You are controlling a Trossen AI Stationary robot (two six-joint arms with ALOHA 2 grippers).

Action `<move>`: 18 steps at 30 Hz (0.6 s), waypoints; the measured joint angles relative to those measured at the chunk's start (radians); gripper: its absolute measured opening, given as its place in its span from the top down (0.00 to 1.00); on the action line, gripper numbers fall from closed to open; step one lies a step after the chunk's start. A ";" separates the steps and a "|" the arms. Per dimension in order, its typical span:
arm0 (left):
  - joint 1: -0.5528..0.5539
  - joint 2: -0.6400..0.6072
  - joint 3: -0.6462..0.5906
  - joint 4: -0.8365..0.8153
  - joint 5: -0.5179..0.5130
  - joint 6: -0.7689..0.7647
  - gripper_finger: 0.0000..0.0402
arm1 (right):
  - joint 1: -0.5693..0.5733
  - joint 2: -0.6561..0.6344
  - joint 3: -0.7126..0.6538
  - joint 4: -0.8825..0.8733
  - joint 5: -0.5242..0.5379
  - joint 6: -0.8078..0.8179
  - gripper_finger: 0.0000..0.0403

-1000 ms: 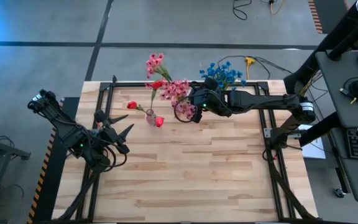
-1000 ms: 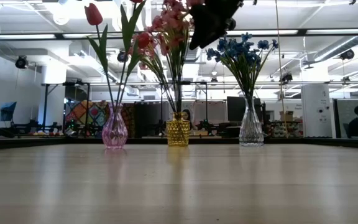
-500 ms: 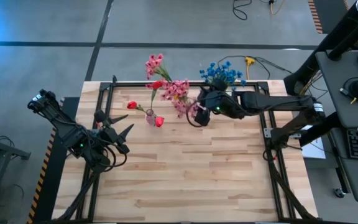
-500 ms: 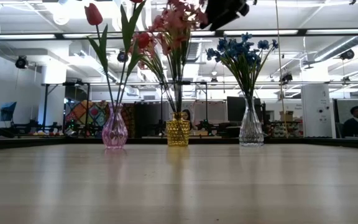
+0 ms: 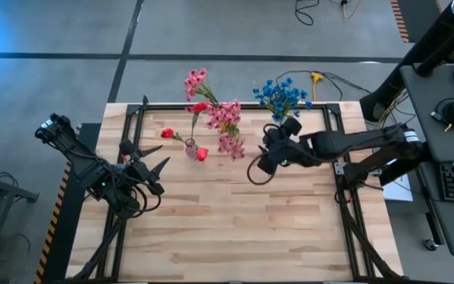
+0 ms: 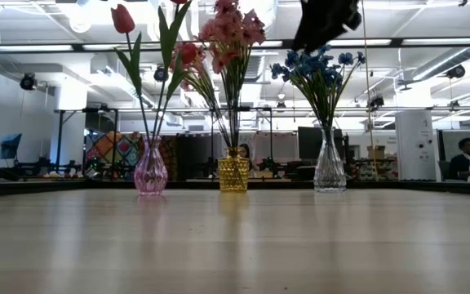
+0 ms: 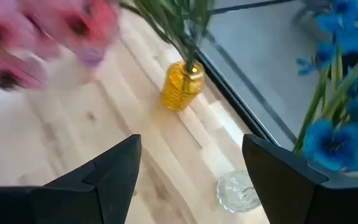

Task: Sort flowers into vase by color
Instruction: Put the pink flowers into the yellow vase

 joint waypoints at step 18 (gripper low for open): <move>0.000 0.000 0.000 0.001 0.000 0.000 0.56 | -0.003 0.115 -0.571 1.270 0.105 -0.341 0.37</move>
